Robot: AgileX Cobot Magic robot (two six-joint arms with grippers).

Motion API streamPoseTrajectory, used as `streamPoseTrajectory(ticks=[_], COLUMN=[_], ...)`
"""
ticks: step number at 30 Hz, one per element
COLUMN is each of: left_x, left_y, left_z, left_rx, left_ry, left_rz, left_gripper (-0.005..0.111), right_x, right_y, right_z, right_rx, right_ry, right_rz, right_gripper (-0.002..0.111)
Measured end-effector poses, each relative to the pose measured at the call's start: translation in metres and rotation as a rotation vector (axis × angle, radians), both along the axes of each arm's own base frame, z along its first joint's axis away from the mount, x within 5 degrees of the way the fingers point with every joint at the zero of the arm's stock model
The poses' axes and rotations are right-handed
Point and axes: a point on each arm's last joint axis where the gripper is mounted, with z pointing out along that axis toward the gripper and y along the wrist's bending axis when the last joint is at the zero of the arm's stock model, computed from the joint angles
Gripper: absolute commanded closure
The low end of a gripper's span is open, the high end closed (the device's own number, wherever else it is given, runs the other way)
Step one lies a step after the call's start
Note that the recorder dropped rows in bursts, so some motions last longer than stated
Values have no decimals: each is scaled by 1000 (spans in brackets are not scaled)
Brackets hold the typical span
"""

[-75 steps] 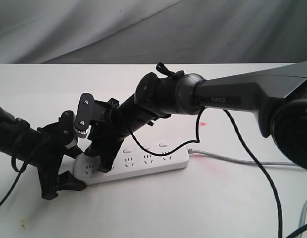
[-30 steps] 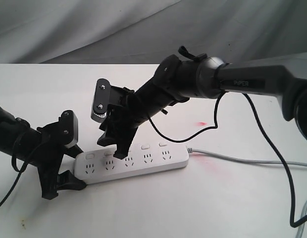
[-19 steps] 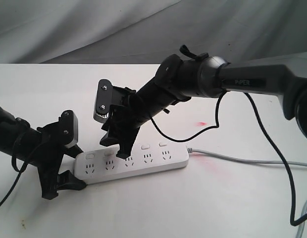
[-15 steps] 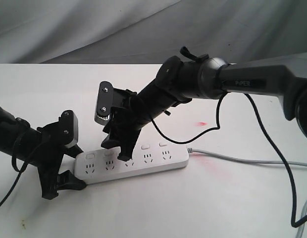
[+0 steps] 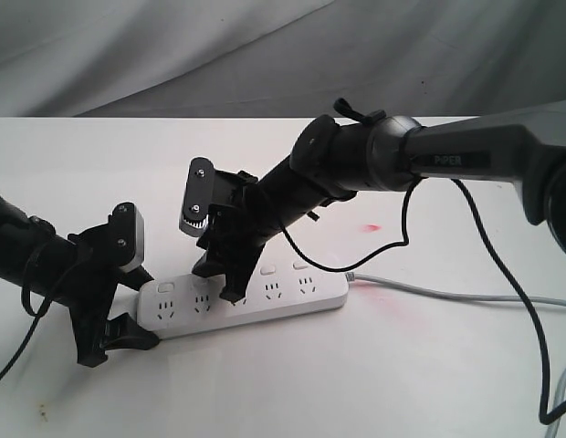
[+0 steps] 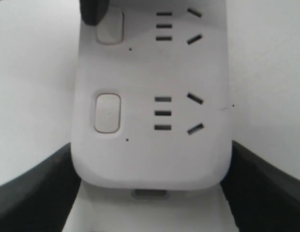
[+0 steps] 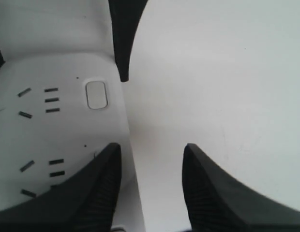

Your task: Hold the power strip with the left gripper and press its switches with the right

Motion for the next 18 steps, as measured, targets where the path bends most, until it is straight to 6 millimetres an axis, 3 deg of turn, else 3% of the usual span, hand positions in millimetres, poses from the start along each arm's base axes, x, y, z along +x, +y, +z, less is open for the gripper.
streamPoseTrajectory(ticks=[18], left_x=[0], left_y=[0], left_z=[0], left_rx=[0], left_ry=[0], left_rz=[0], left_gripper=[56], right_x=[-1], right_y=[1], right_z=[-4], right_rx=[6], right_ry=[18], right_rz=[7], right_gripper=[70])
